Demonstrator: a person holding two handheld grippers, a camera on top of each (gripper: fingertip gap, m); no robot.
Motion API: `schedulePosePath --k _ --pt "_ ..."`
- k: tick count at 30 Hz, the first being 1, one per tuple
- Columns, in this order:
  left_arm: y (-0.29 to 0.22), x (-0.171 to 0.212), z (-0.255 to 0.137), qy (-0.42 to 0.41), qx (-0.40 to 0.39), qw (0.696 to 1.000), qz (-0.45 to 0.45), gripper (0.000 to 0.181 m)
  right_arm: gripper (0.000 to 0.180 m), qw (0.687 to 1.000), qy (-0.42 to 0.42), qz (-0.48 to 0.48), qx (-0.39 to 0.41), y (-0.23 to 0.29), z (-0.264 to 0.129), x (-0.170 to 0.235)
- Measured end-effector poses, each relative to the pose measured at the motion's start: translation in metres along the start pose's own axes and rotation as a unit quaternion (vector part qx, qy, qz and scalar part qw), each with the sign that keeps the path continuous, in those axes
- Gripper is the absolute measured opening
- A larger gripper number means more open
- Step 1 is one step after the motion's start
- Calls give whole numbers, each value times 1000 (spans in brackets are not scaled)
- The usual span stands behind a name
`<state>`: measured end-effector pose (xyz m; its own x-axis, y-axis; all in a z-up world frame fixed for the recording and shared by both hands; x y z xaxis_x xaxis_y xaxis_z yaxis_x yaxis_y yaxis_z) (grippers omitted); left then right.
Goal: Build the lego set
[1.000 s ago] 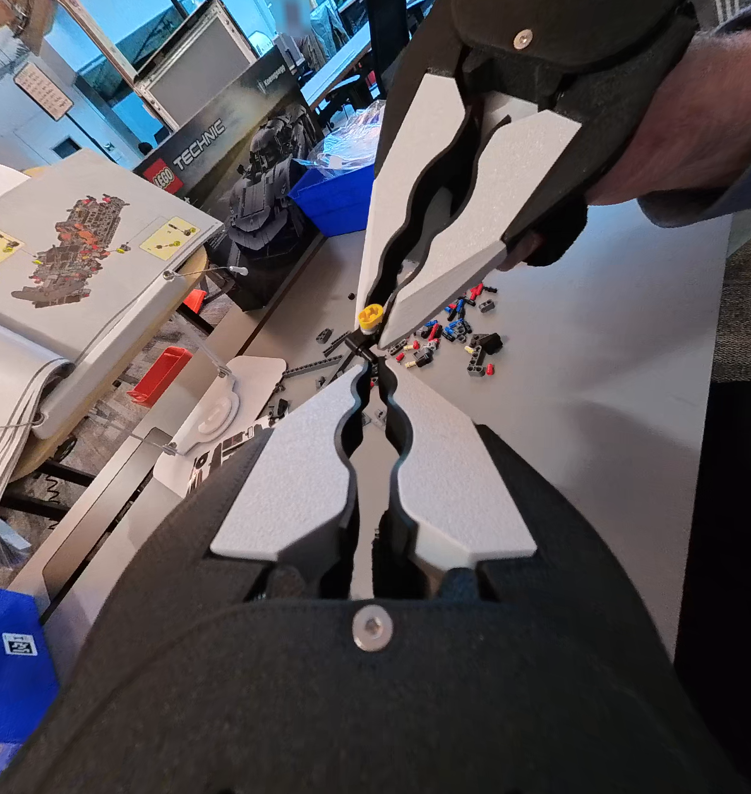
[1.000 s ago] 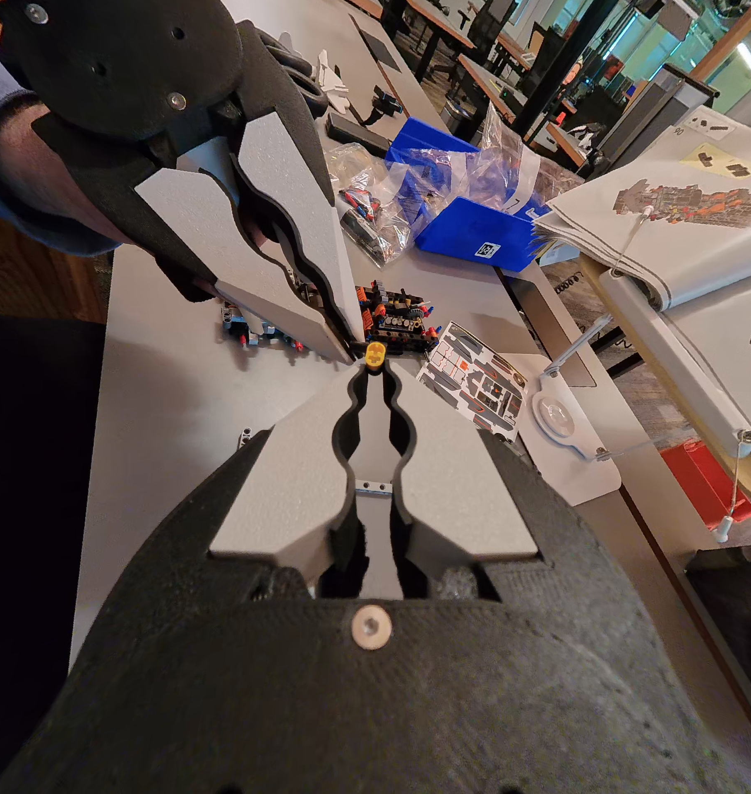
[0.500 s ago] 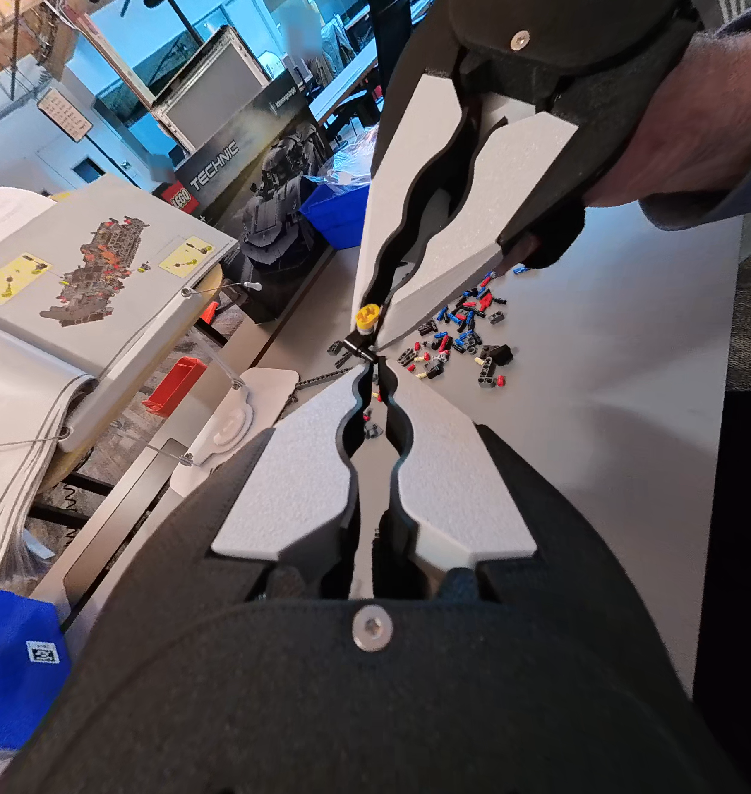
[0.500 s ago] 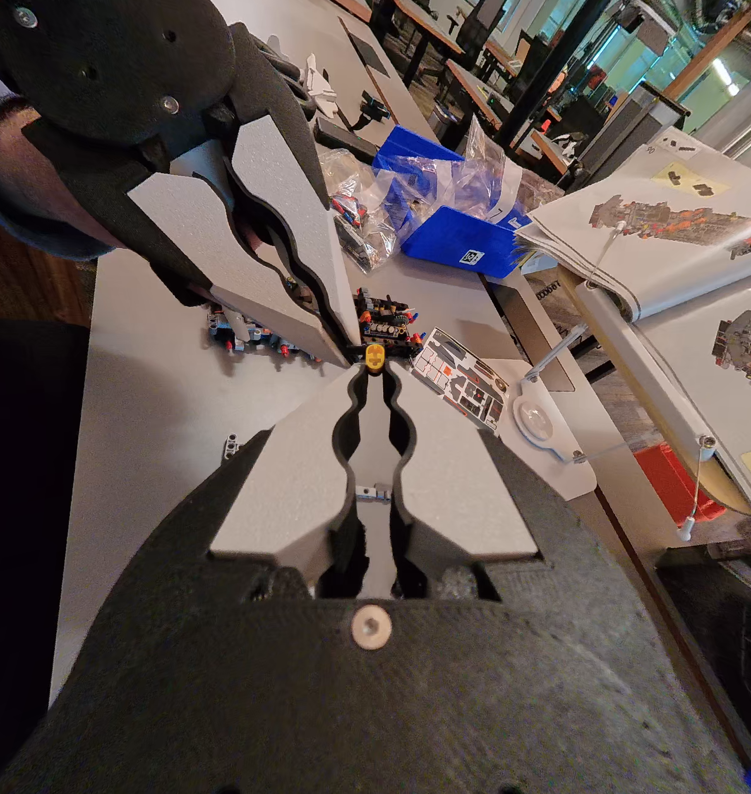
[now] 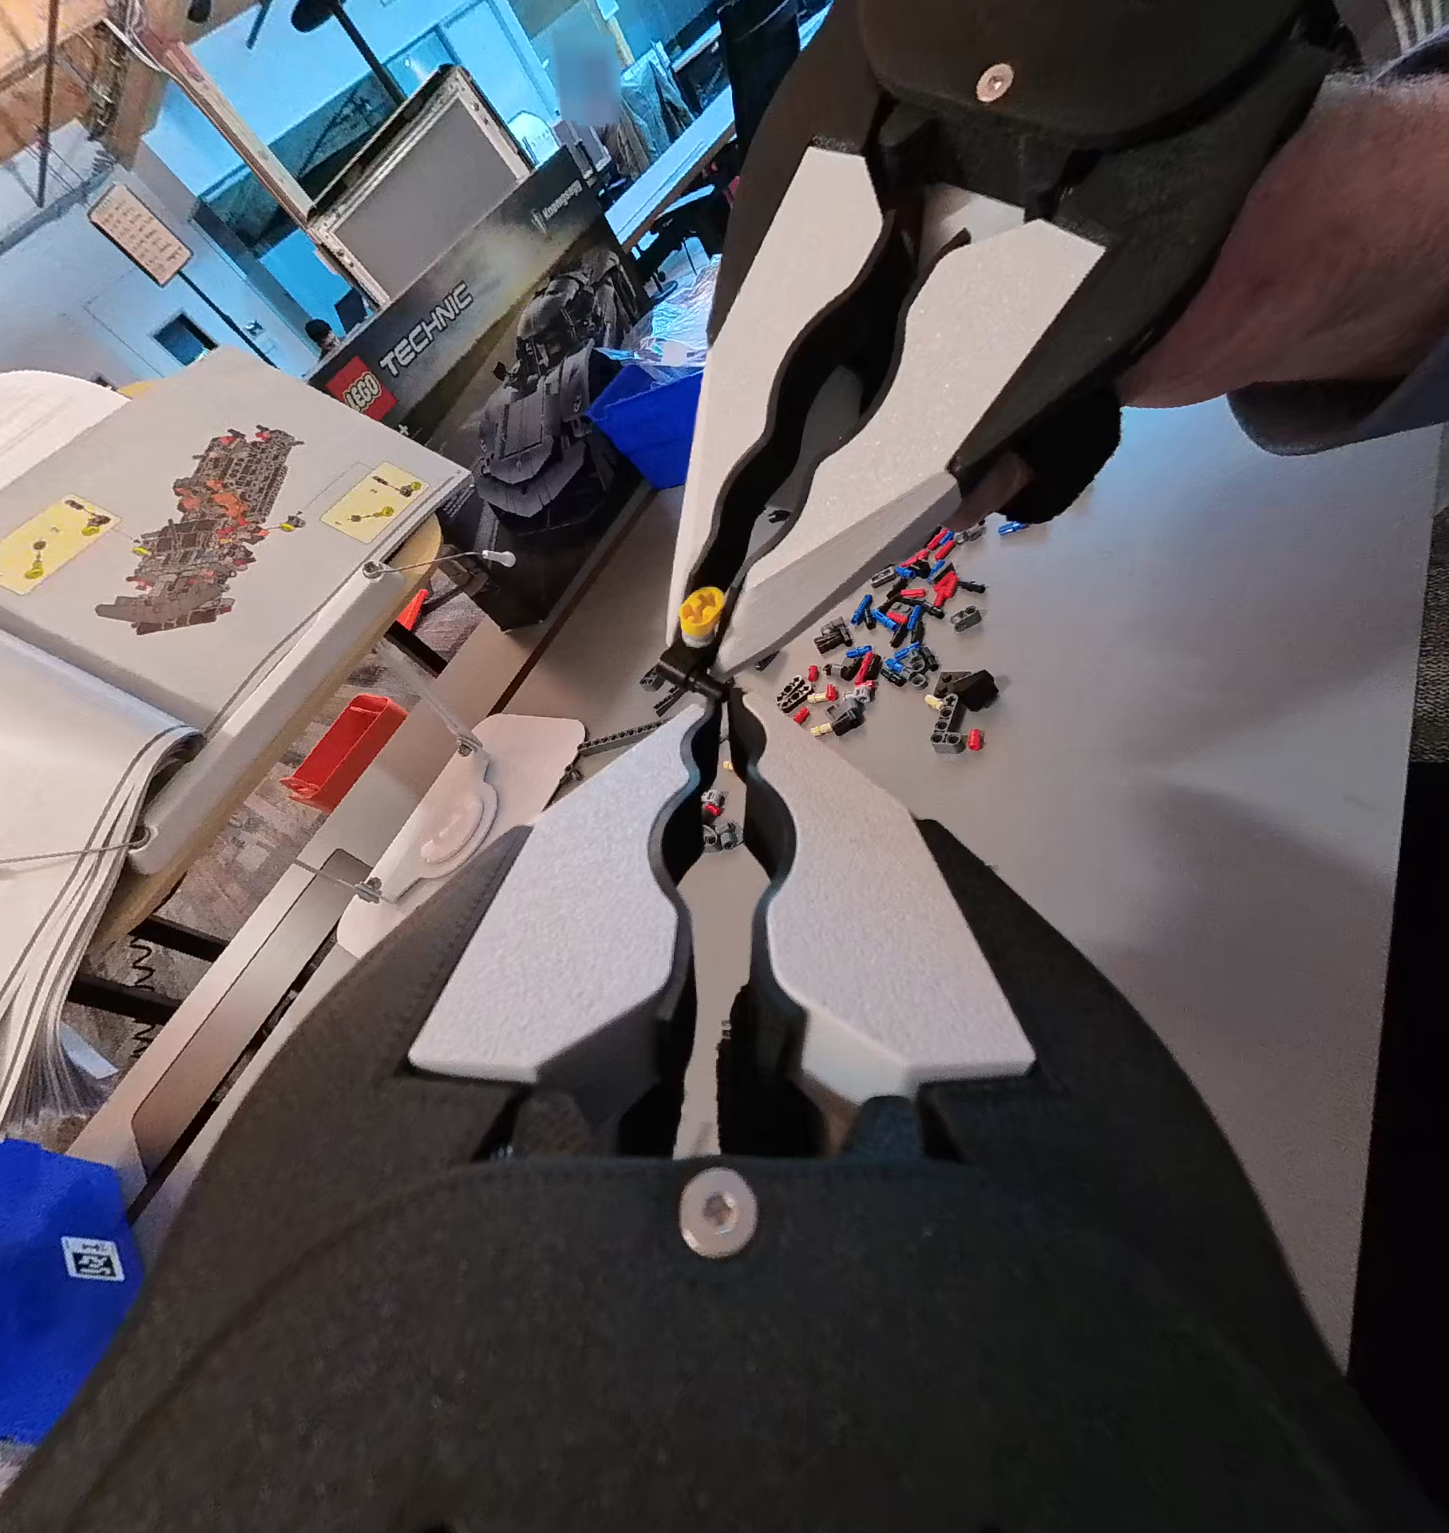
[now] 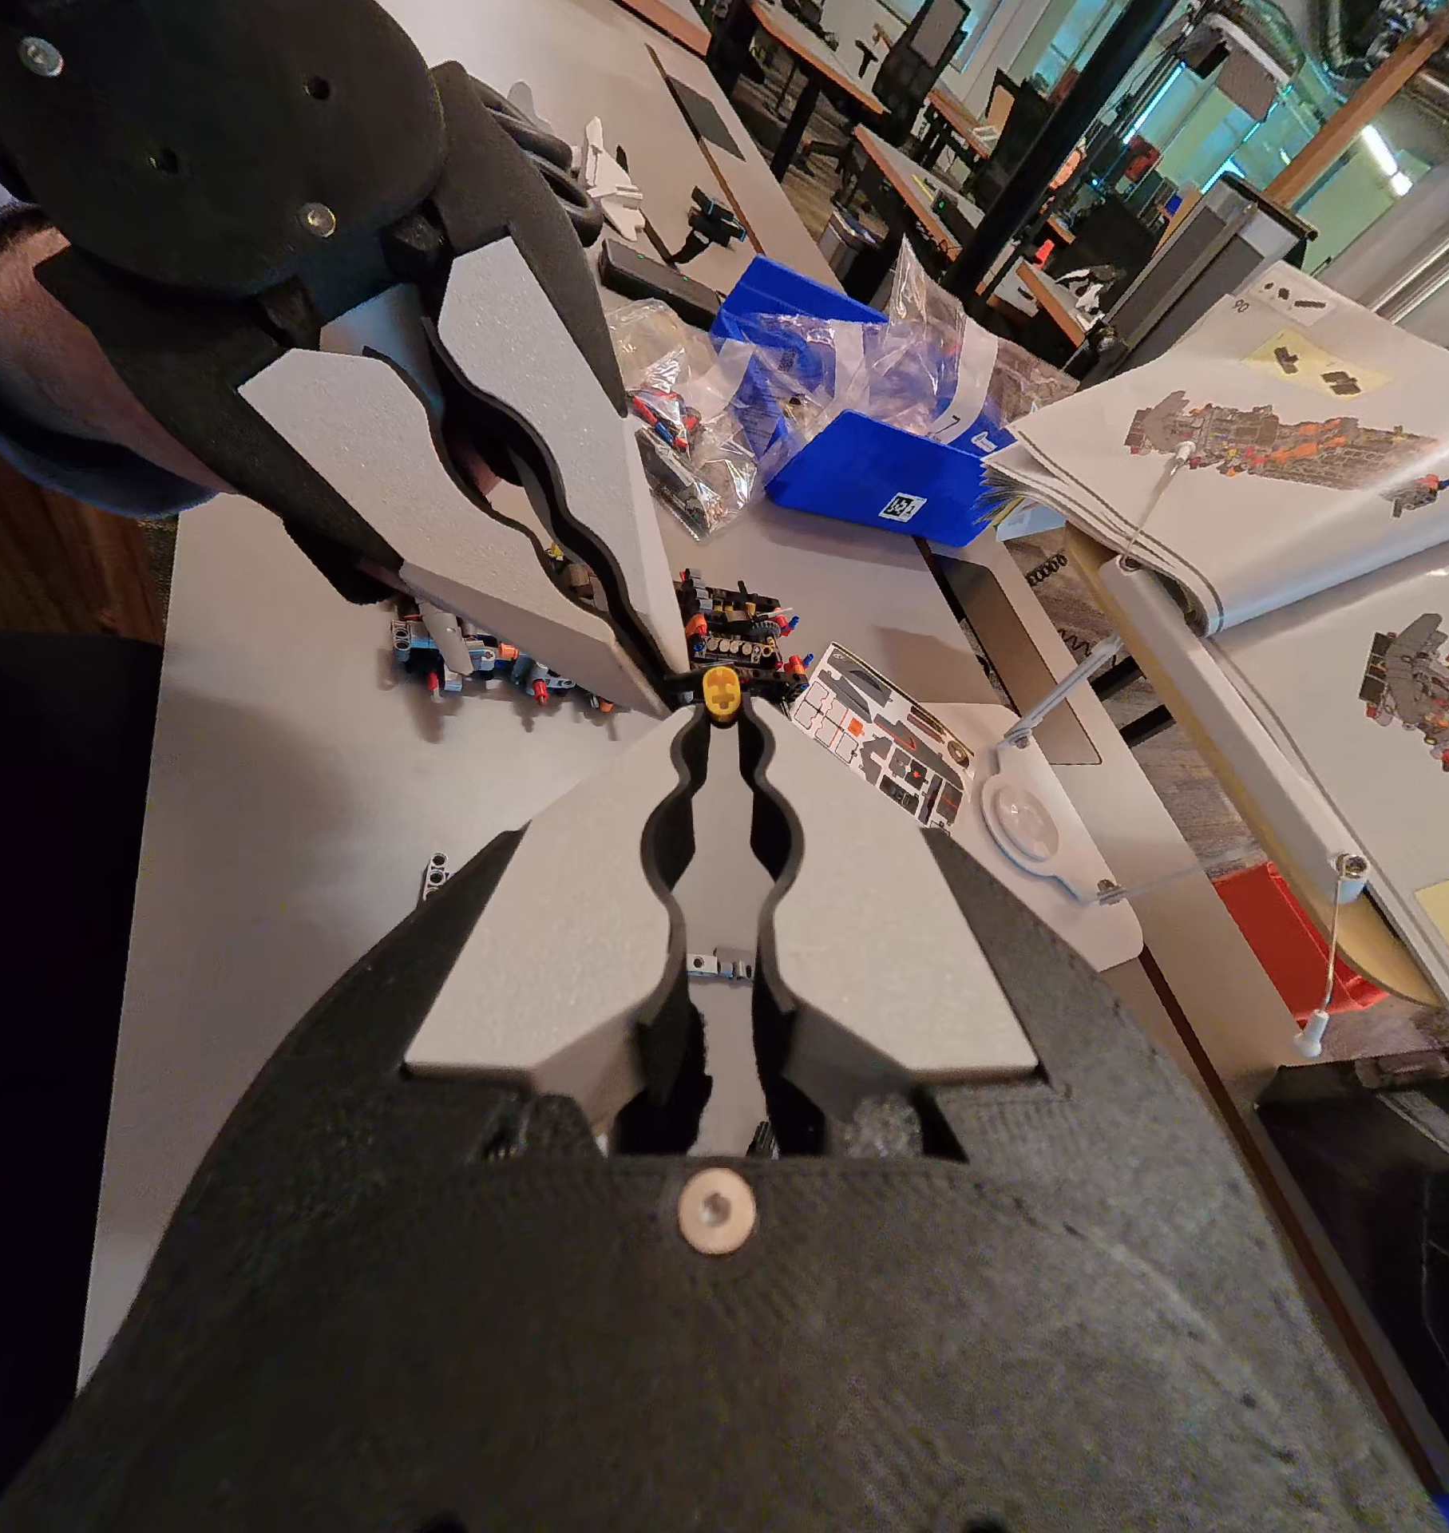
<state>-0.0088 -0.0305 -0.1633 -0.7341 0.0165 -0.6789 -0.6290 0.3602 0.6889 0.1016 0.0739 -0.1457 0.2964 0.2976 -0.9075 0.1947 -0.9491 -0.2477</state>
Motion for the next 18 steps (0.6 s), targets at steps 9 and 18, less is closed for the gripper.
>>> schedulePosePath --k 9,18 --pt "-1 -2 1 -1 1 1000 4 0 3 1000 -5 5 2 0 -2 0" --pt "7 -7 2 -3 -5 1000 22 0 3 998 -41 27 24 -2 -5 0"
Point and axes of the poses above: each gripper's, where its closed fingertips meet, z out along the fingers, x out of its underside, y = z × x across the jaws, the point moved 10 cm from there along -z, back along the fingers, and after that the axes turned 14 degrees about z, right-handed, at the moved point
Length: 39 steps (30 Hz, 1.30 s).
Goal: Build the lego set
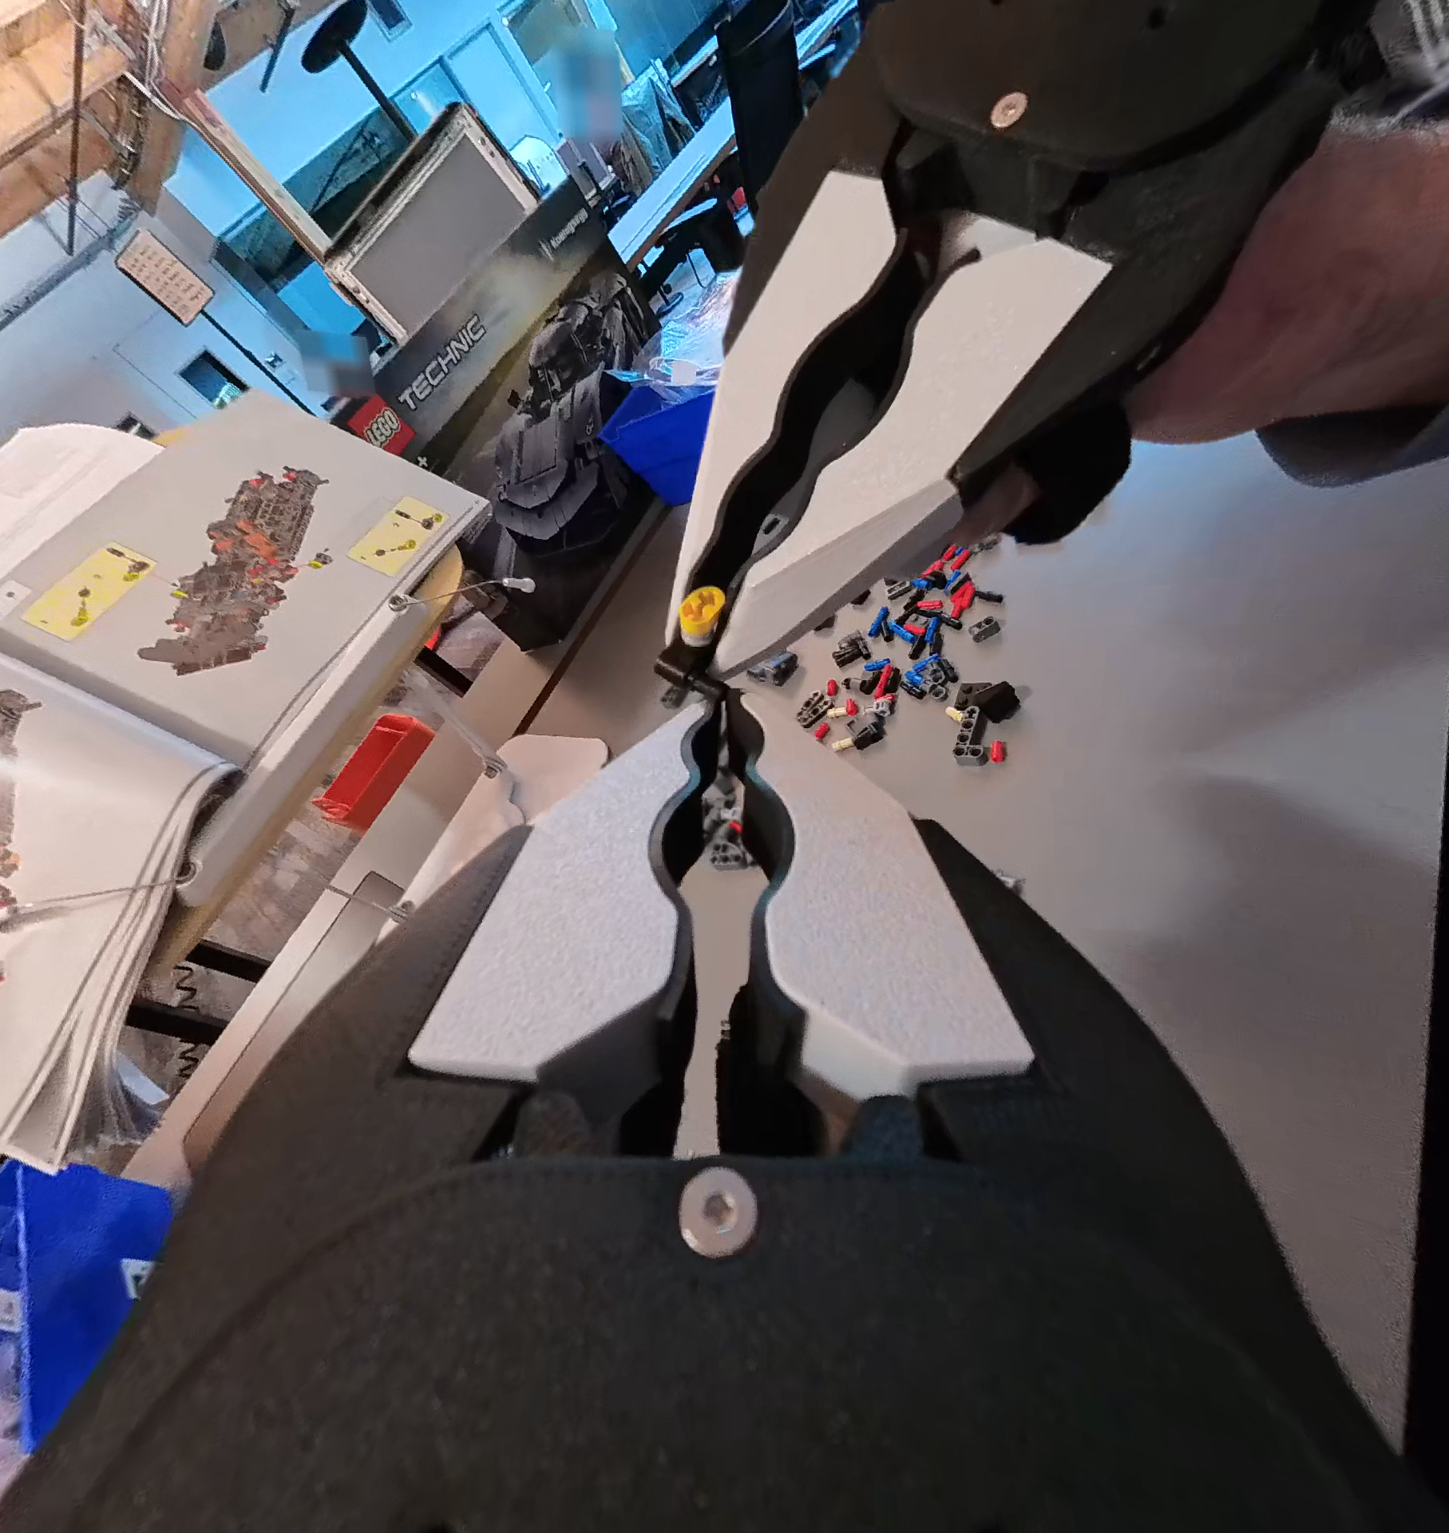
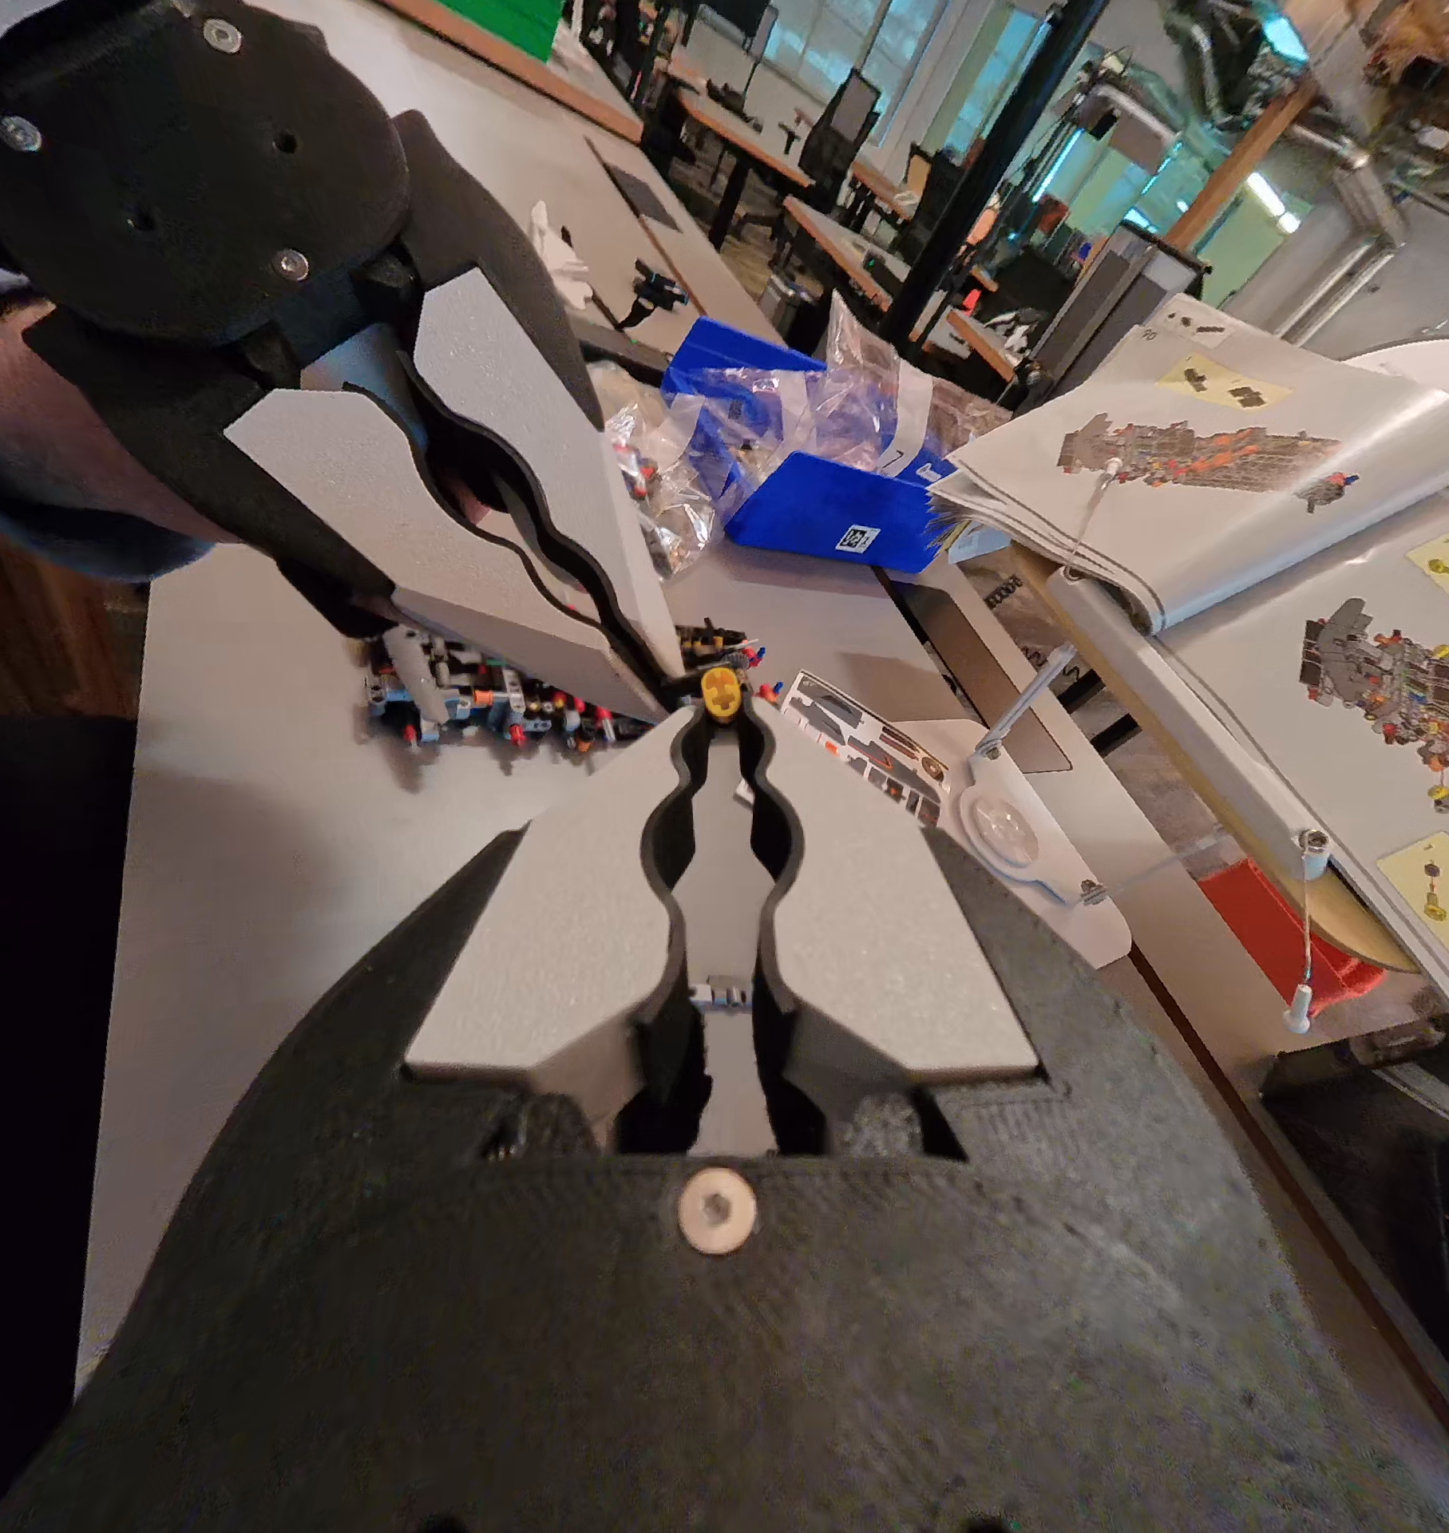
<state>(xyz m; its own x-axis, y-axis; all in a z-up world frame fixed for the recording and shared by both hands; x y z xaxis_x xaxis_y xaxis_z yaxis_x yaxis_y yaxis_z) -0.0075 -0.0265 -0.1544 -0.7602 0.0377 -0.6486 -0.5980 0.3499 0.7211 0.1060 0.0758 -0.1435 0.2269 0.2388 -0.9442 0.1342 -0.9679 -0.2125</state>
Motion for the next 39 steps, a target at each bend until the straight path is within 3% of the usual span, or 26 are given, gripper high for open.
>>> schedulePosePath --k 17,39 --pt "12 0 -5 -4 -9 1000 8 0 3 983 -5 157 -92 -20 8 -4" --pt "10 -1 -10 2 -51 996 68 1 3 956 49 223 -184 -38 14 -8"
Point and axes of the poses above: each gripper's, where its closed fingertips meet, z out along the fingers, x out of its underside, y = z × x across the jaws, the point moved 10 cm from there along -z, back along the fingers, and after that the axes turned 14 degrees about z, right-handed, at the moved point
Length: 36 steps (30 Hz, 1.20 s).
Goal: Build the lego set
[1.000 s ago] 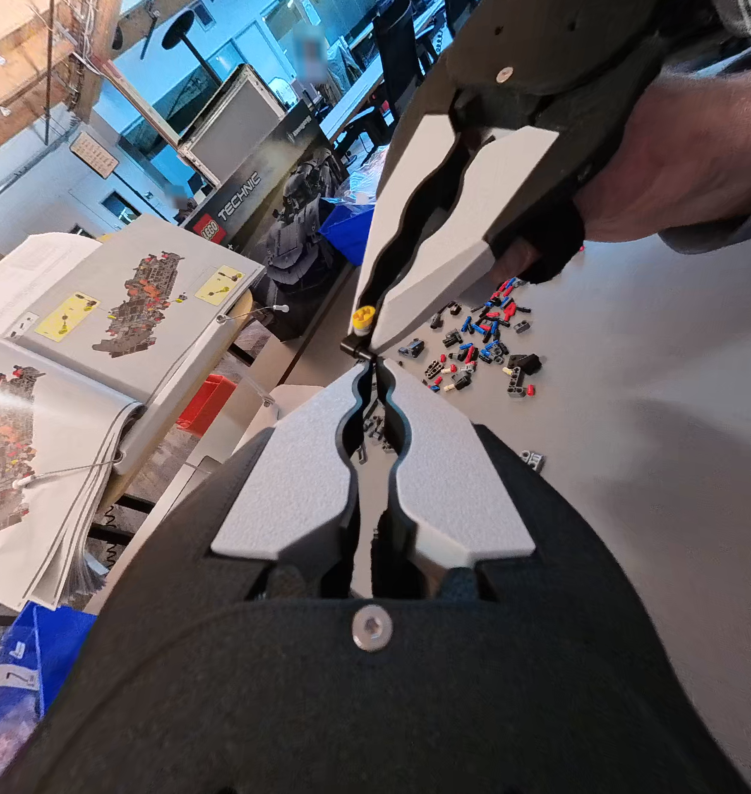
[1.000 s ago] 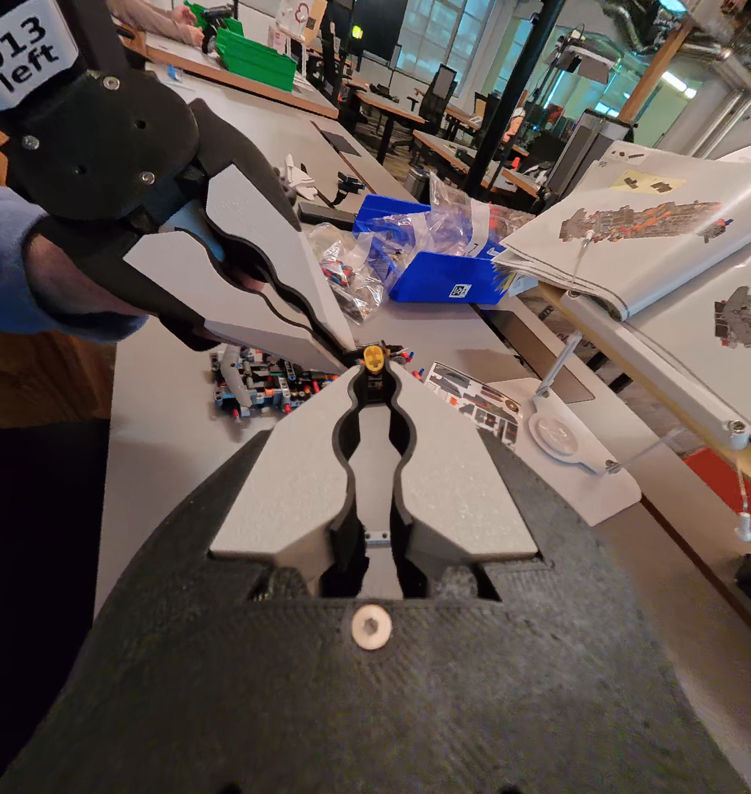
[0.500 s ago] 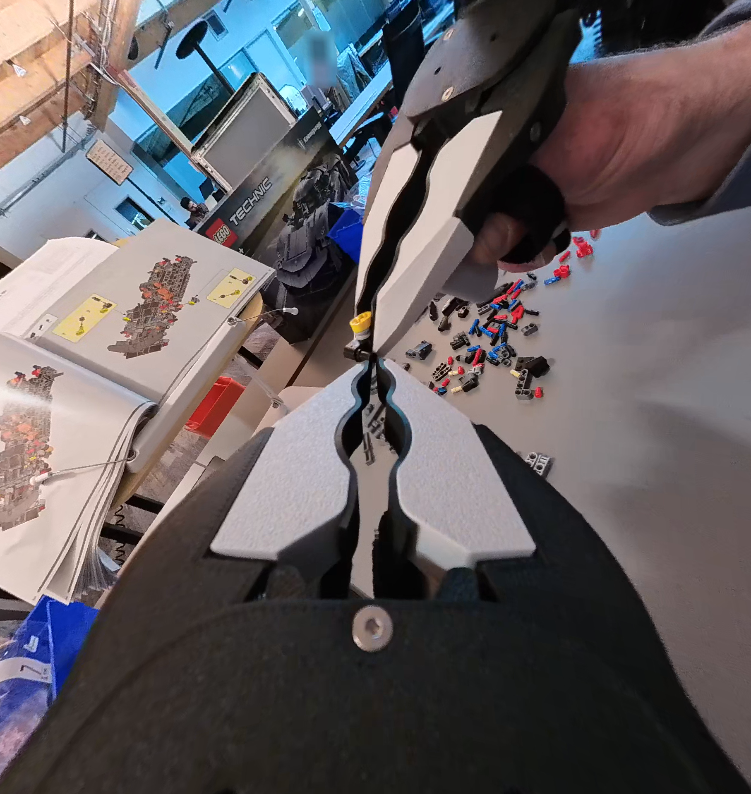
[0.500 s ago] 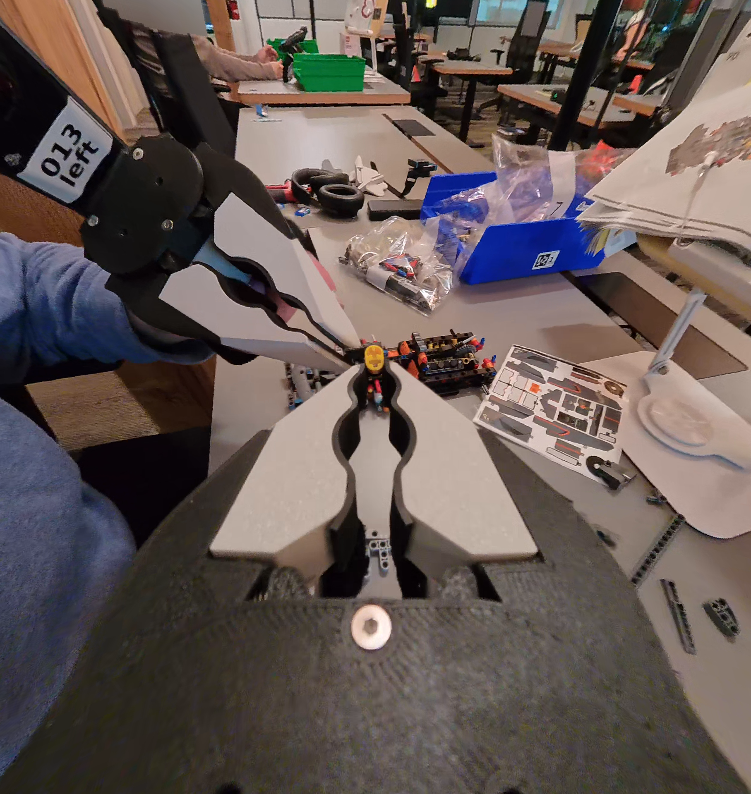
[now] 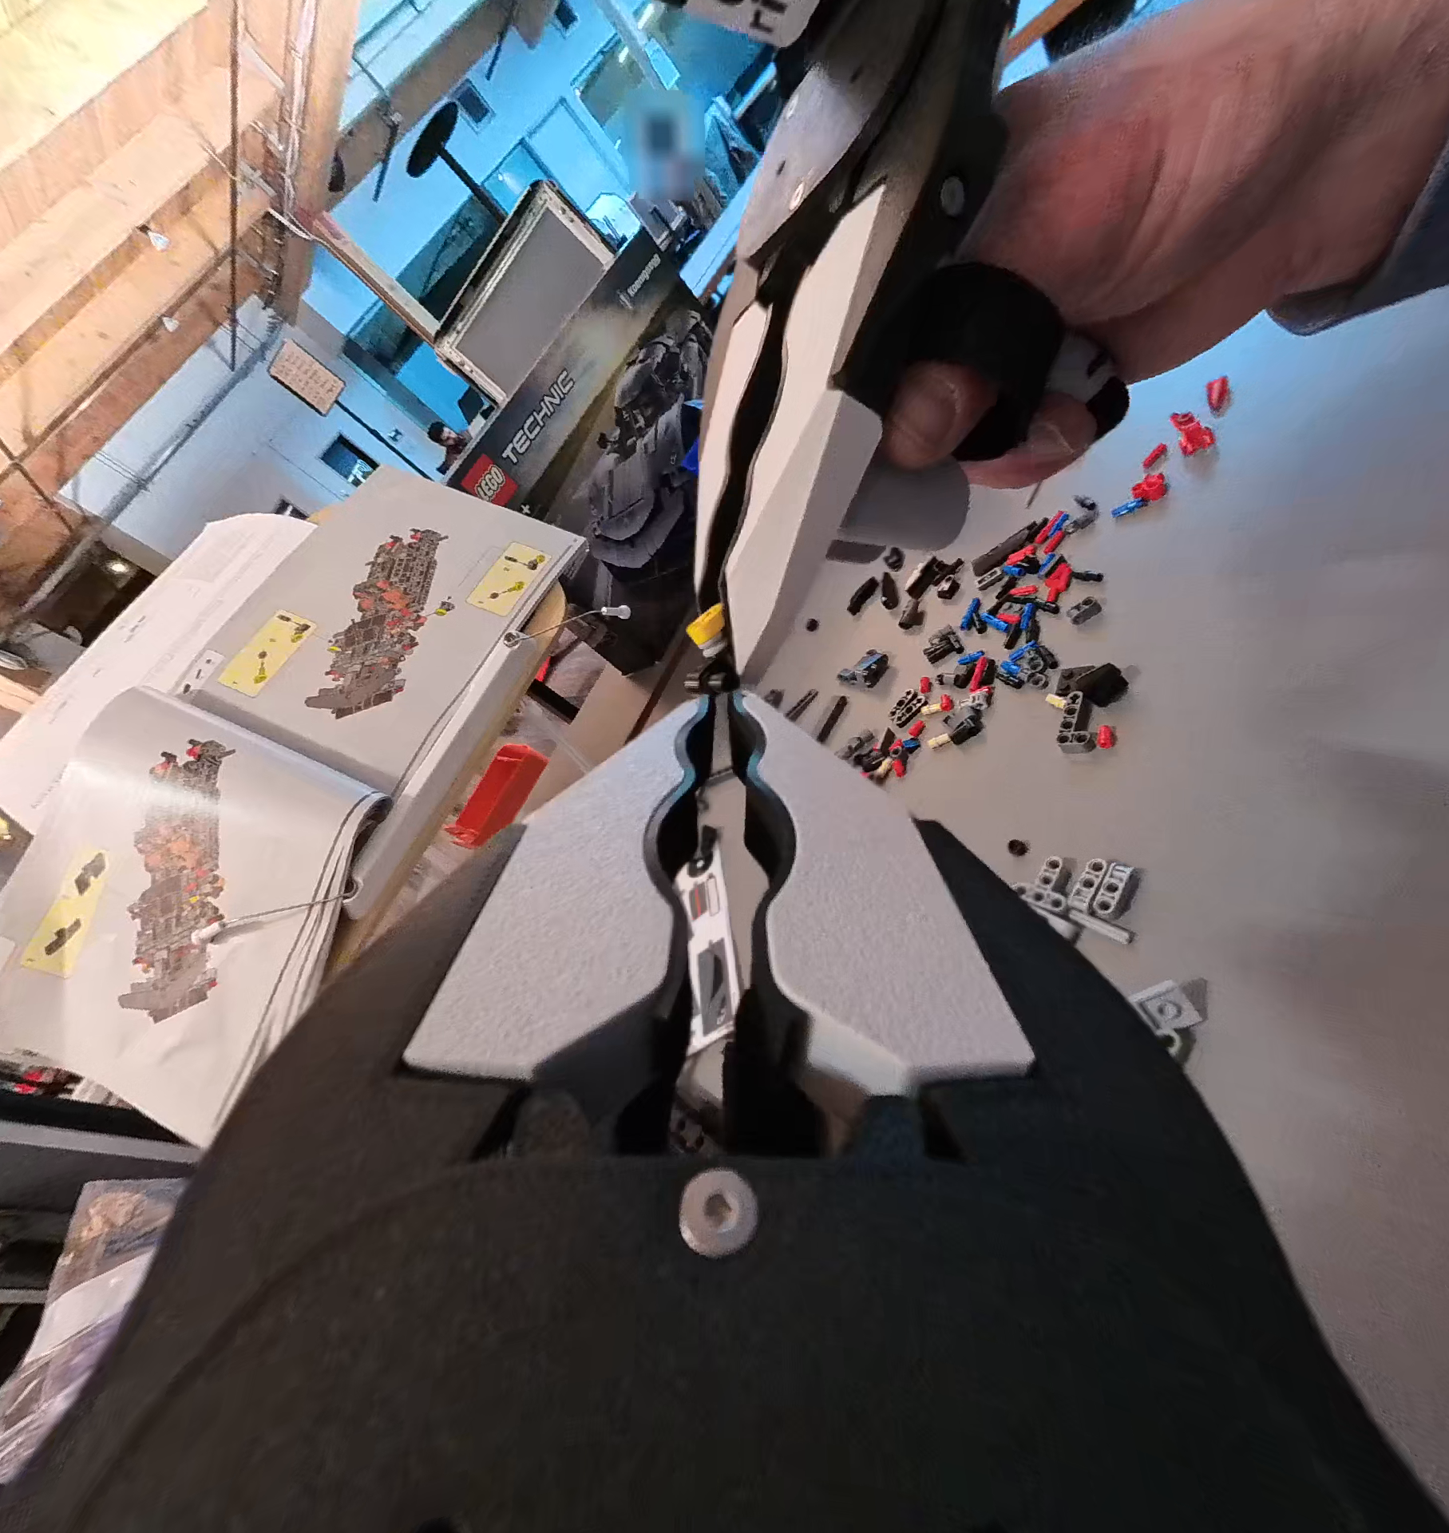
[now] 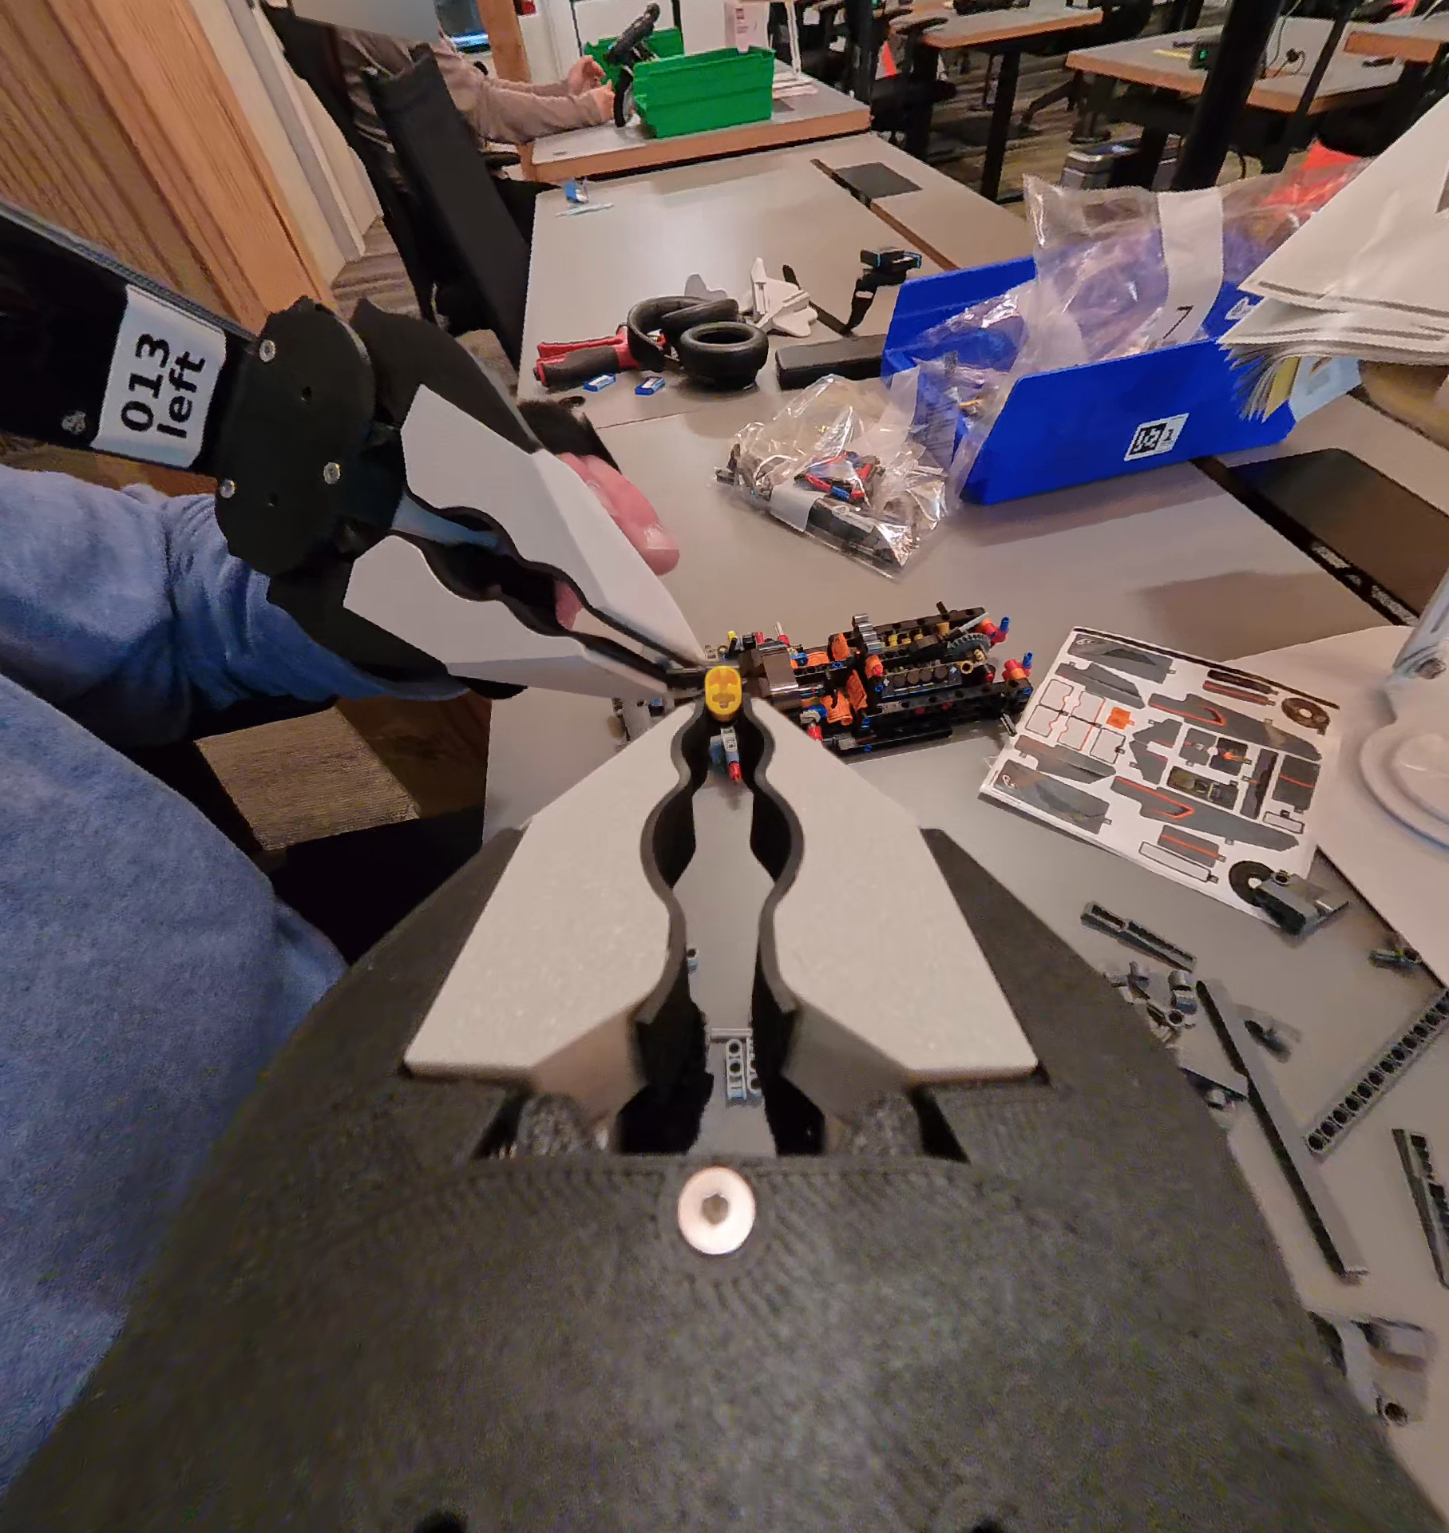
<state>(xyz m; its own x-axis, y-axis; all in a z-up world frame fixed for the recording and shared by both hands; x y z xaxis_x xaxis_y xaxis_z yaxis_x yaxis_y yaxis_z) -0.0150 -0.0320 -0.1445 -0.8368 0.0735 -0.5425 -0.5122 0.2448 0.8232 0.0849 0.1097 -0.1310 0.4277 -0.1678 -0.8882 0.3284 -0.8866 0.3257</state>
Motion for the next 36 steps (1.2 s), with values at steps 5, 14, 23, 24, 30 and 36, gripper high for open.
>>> schedulePosePath --k 5,14,23,24,30,36 --pt "6 3 -8 4 -7 1000 13 5 3 1000 12 3 -1 -3 3 -1" --pt "-7 -2 -8 54 -18 984 166 15 3 998 48 24 -21 -3 15 -3" --pt "-15 -6 -9 62 0 976 210 3 3 992 96 57 -51 -2 20 -5" --pt "-15 -6 -9 64 5 976 209 3 3 991 103 60 -53 -3 20 -5" --pt "-13 -8 -11 62 6 976 210 9 3 987 118 82 -68 -4 20 -6" --pt "-14 -8 -10 66 29 975 210 7 3 986 123 86 -75 -4 20 -5"
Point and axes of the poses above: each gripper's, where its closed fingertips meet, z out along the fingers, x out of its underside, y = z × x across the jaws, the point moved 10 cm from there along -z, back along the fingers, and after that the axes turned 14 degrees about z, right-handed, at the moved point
